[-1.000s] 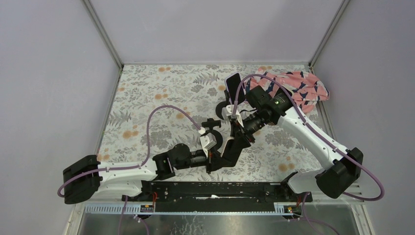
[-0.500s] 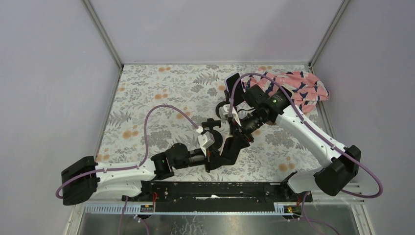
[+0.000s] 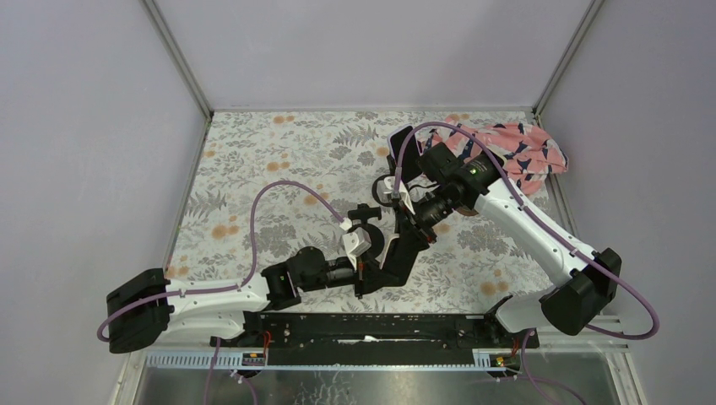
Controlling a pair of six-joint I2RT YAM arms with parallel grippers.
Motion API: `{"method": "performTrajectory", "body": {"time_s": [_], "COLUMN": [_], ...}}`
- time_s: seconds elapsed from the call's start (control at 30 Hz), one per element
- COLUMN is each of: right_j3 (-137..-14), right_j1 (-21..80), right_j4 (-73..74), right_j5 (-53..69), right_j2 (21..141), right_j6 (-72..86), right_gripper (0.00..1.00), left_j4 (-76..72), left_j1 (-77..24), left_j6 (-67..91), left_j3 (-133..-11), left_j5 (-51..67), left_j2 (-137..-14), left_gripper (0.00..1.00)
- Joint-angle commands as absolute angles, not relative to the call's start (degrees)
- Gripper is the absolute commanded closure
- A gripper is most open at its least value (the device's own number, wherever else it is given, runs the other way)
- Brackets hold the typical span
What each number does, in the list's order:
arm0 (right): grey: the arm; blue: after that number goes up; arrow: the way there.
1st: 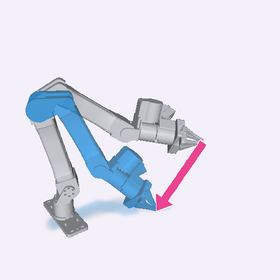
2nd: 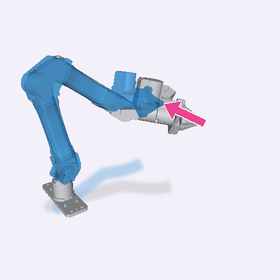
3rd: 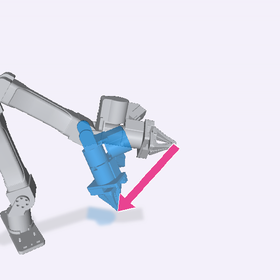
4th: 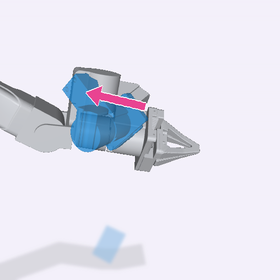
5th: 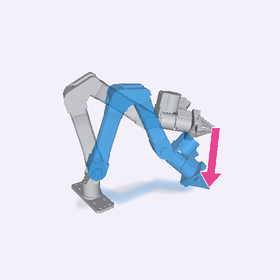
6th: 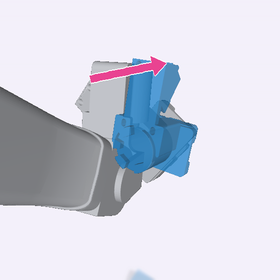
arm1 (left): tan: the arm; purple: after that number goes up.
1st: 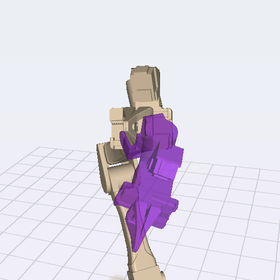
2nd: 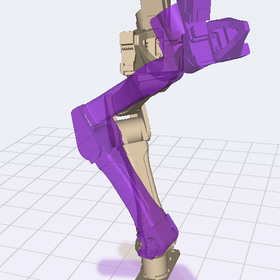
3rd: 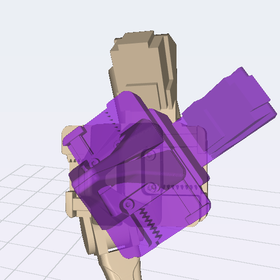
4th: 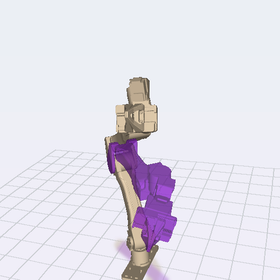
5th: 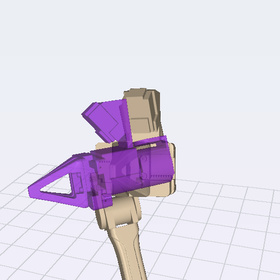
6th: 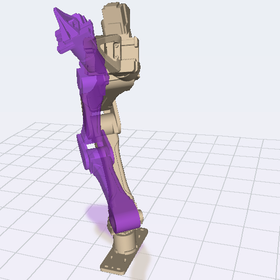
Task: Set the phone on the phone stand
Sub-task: Pick up the phone at the center of the board.
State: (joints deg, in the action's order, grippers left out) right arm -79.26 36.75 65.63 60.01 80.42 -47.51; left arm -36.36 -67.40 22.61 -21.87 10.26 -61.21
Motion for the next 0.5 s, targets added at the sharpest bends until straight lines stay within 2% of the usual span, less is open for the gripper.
{"method": "performTrajectory", "body": {"time_s": [0.0,0.1,0.23,0.33,0.47], "right_j3": [-80.3,-80.2,-80.4,-80.3,-80.7], "right_j1": [37.3,37.3,37.4,37.4,37.4], "right_j4": [67.7,67.7,67.8,68.1,68.5], "right_j5": [61.3,61.3,61.5,61.7,62.2], "right_j2": [80.5,80.7,80.6,80.6,80.4], "right_j6": [-46.3,-46.3,-46.3,-46.7,-46.9], "right_gripper": [0.69,0.63,0.65,0.72,0.90], "left_j4": [-41.8,-42.1,-42.4,-42.6,-42.6], "left_j1": [-66.9,-66.9,-66.9,-66.9,-66.9], "left_j6": [22.5,22.6,22.8,22.9,23.0], "left_j3": [-22.4,-22.2,-21.9,-21.9,-21.9], "left_j5": [9.6,9.6,9.5,9.5,8.8], "left_j2": [-60.3,-60.1,-59.9,-60.0,-60.1], "left_gripper": [1.00,1.00,1.00,1.00,1.00]}}
